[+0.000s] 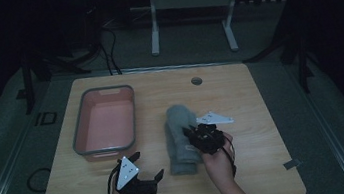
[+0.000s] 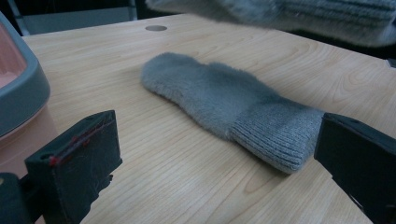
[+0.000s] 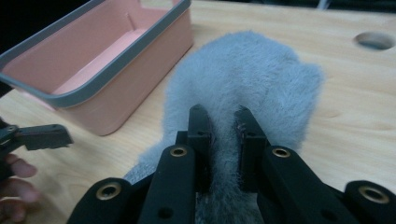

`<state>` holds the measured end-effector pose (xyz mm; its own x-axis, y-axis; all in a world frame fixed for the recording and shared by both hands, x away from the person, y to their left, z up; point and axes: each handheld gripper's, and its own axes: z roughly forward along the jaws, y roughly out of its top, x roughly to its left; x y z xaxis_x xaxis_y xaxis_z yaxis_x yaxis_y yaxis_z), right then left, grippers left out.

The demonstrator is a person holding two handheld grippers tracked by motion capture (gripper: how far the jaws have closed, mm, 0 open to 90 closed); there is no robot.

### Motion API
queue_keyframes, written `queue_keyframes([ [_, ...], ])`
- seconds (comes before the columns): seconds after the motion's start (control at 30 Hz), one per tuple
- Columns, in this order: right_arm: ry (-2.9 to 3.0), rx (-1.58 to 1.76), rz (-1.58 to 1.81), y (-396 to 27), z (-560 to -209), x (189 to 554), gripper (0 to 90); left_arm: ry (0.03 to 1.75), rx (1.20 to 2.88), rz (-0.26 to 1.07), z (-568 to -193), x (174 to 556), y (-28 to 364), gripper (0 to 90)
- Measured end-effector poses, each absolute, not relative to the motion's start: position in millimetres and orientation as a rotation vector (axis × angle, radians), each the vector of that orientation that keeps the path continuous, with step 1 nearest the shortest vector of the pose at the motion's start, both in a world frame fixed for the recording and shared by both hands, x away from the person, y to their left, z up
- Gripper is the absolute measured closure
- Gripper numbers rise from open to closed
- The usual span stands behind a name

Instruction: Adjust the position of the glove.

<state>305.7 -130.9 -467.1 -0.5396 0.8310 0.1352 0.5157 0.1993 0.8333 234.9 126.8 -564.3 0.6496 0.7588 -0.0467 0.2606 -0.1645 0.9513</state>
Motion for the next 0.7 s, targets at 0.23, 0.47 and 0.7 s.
queue_keyframes([
  [0.23,2.194,1.295,1.235,-113.5,-489.6,306.9,80.0,0.827,1.723,0.537,-564.0,234.0,126.2,0.7],
  [0.47,2.243,1.328,1.135,-106.2,-519.3,310.4,77.1,0.833,1.690,0.508,-563.5,234.2,128.1,0.7],
  [0.7,2.250,1.326,1.124,-101.6,-534.5,307.9,73.1,0.833,1.680,0.487,-564.0,234.4,127.3,0.6],
])
